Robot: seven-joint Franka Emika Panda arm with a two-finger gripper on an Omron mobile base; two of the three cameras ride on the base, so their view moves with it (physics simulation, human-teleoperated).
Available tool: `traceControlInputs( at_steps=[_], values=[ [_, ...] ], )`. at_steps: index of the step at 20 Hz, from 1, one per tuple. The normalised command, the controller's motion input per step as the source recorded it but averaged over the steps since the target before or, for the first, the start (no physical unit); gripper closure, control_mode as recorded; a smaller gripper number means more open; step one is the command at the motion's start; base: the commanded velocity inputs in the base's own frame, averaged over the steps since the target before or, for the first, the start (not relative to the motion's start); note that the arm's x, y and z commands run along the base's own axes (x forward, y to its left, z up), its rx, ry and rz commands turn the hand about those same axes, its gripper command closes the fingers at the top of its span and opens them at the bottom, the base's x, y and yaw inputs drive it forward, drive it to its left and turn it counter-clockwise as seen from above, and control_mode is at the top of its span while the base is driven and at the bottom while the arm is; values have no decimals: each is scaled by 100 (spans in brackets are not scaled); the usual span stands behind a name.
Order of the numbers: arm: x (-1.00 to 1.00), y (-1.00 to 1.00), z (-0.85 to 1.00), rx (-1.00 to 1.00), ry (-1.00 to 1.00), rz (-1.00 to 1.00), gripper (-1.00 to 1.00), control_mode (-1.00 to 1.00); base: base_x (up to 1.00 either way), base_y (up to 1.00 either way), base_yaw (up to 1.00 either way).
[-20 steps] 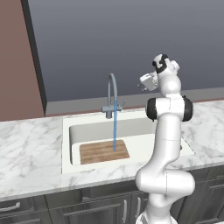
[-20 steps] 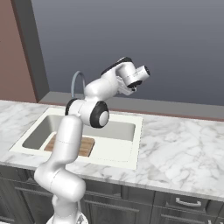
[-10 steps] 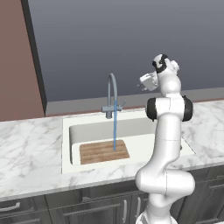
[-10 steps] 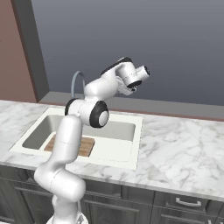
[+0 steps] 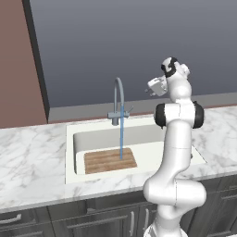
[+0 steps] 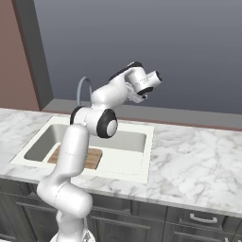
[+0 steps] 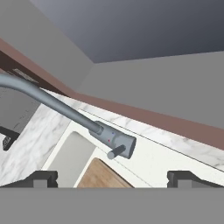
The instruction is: Turn on the sink faucet with hot water and rinse the cutting board for ten seconds, then turn off the faucet. Push the cutting board to reach the water if necessary.
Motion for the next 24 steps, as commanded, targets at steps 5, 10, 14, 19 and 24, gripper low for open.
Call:
traceControlInputs(
  at_steps=[5, 10, 14, 19, 24],
  values=[
    [0, 0, 0, 0, 0, 0, -100, -100, 0, 0, 0],
    [0, 0, 0, 0, 0, 0, -100, -100, 0, 0, 0],
    [0, 0, 0, 0, 0, 0, -100, -100, 0, 0, 0],
    [0, 0, 0, 0, 0, 0, -100, -100, 0, 0, 0],
    [0, 0, 0, 0, 0, 0, -100, -100, 0, 0, 0]
  ],
)
